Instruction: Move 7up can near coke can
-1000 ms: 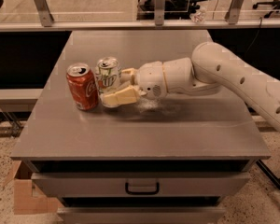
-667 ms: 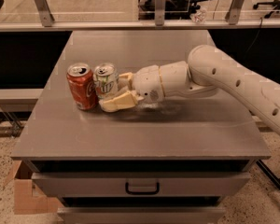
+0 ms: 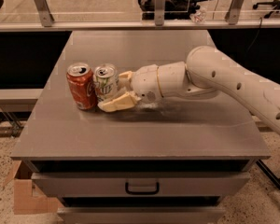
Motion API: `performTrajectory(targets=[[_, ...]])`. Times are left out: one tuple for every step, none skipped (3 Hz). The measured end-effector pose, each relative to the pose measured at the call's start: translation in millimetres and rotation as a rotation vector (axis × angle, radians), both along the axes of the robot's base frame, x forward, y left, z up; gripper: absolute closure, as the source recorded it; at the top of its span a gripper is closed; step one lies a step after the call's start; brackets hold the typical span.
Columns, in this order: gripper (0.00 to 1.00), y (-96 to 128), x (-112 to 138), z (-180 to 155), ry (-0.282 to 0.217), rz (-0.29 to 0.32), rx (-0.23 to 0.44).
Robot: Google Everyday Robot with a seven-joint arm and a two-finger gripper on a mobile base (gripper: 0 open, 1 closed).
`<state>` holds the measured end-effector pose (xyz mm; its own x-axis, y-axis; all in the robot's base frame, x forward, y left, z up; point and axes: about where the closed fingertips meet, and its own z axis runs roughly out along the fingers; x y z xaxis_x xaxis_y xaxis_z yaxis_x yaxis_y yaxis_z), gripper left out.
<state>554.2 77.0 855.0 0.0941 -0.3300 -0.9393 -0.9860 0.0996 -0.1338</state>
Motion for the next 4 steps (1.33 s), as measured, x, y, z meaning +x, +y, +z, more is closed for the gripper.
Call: performTrajectory(targets=[[0.01, -4.9, 7.5, 4.1, -0.032, -0.067, -0.022], [0.0, -24.4, 18.1, 13.1, -0.062, -0.159, -0.039], [0.0, -87.4, 42.0, 47.3, -0.148, -0.374, -0.041], [0.0, -131.4, 51.4, 72.9, -0.203, -0.514, -0.044]])
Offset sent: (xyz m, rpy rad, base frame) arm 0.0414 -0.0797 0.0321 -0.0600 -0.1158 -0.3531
